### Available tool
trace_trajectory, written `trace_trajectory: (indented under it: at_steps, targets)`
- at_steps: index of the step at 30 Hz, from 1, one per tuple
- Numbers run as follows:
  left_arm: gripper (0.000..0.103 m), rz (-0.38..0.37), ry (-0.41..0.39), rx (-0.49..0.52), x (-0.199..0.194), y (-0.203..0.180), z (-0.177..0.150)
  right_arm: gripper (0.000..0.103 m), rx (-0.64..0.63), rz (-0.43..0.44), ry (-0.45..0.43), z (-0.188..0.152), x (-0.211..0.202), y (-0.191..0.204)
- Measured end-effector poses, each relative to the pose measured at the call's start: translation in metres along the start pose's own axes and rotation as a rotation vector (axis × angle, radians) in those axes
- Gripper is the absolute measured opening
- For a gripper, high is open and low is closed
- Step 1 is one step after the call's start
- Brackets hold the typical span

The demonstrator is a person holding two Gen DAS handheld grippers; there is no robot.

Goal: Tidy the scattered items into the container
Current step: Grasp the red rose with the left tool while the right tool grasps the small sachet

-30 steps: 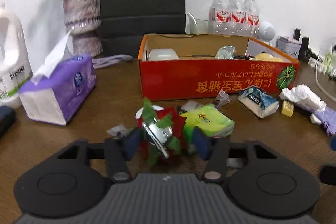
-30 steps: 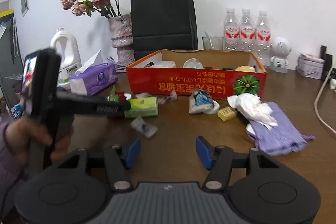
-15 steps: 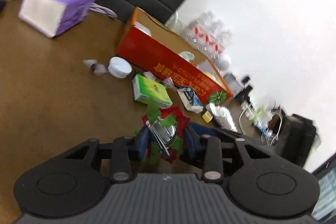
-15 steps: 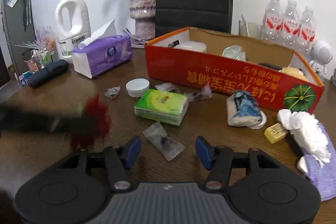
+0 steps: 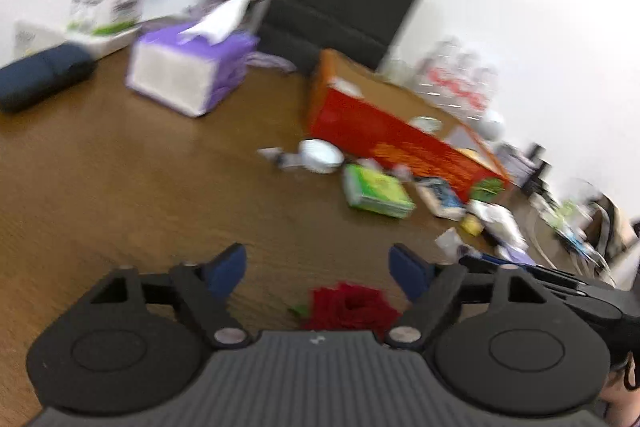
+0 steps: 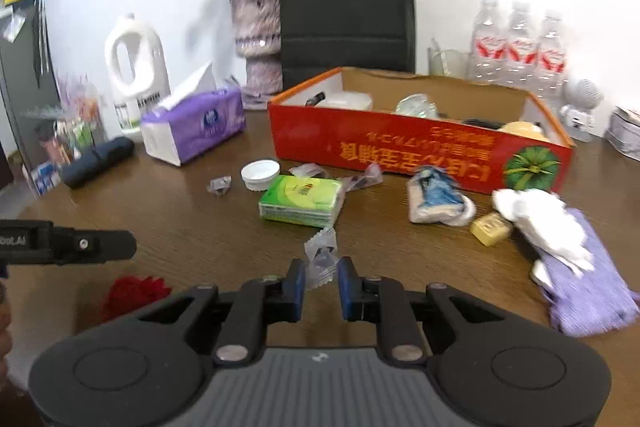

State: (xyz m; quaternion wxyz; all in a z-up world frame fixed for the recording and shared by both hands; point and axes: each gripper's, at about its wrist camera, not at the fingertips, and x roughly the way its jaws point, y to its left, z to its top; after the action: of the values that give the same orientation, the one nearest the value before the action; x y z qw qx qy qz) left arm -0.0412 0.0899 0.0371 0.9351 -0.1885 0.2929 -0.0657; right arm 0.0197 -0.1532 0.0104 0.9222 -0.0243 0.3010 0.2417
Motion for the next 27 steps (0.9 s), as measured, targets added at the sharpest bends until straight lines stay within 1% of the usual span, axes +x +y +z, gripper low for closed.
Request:
trace_trajectory:
  at_steps: [2,3,4,6,7,8,10,12,13,14,15,16,17,18,20,23,25,27]
  targets:
    - [0.089,-0.051,0.004,0.085,-0.001,-0.011,-0.003,0.017,0.004,-0.001,0.0,-0.006,-0.014,-0.003]
    - [0.089,-0.057,0.016,0.136,0.002,-0.016,-0.006,0.017,0.006,-0.002,-0.001,-0.01,-0.022,-0.004]
    - [0.089,-0.041,0.035,0.177,0.006,-0.021,-0.009,0.017,0.011,-0.004,-0.002,-0.014,-0.029,-0.005]
    - [0.085,0.006,0.08,0.219,0.018,-0.028,-0.014,0.017,0.021,-0.011,0.005,-0.021,-0.04,-0.007]
    - [0.078,0.014,0.096,0.221,0.022,-0.03,-0.015,0.017,0.023,-0.016,0.008,-0.025,-0.044,-0.008]
    - [0.067,0.015,0.106,0.218,0.026,-0.032,-0.017,0.017,0.024,-0.02,0.013,-0.029,-0.047,-0.008]
    - [0.052,0.026,0.119,0.206,0.03,-0.034,-0.02,0.017,0.025,-0.027,0.027,-0.036,-0.05,-0.009]
    - [0.048,0.019,0.121,0.185,0.03,-0.034,-0.022,0.018,0.026,-0.04,0.046,-0.042,-0.049,-0.01]
    - [0.047,0.018,0.112,0.18,0.028,-0.035,-0.024,0.02,0.03,-0.051,0.057,-0.045,-0.048,-0.009]
    - [0.046,0.024,0.106,0.18,0.026,-0.036,-0.025,0.024,0.037,-0.063,0.064,-0.047,-0.048,-0.009]
    - [0.045,0.033,0.099,0.184,0.022,-0.038,-0.027,0.024,0.038,-0.068,0.065,-0.048,-0.049,-0.009]
    - [0.045,0.04,0.092,0.19,0.018,-0.039,-0.03,0.026,0.033,-0.064,0.061,-0.05,-0.05,-0.009]
    - [0.044,0.046,0.084,0.196,0.016,-0.041,-0.031,0.034,0.028,-0.057,0.052,-0.05,-0.051,-0.008]
    - [0.044,0.054,0.077,0.203,0.014,-0.044,-0.032,0.036,0.022,-0.054,0.045,-0.049,-0.051,-0.008]
    - [0.044,0.072,0.059,0.221,0.01,-0.049,-0.033,0.036,-0.002,-0.063,0.052,-0.049,-0.046,-0.006]
    - [0.044,0.089,0.029,0.238,0.005,-0.055,-0.03,0.035,-0.012,-0.075,0.079,-0.047,-0.035,-0.006]
    - [0.043,0.104,0.004,0.233,0.001,-0.057,-0.027,0.018,-0.032,-0.076,0.08,-0.048,-0.032,-0.004]
    - [0.042,0.11,-0.034,0.231,-0.001,-0.06,-0.021,0.015,-0.031,-0.069,0.076,-0.049,-0.033,-0.003]
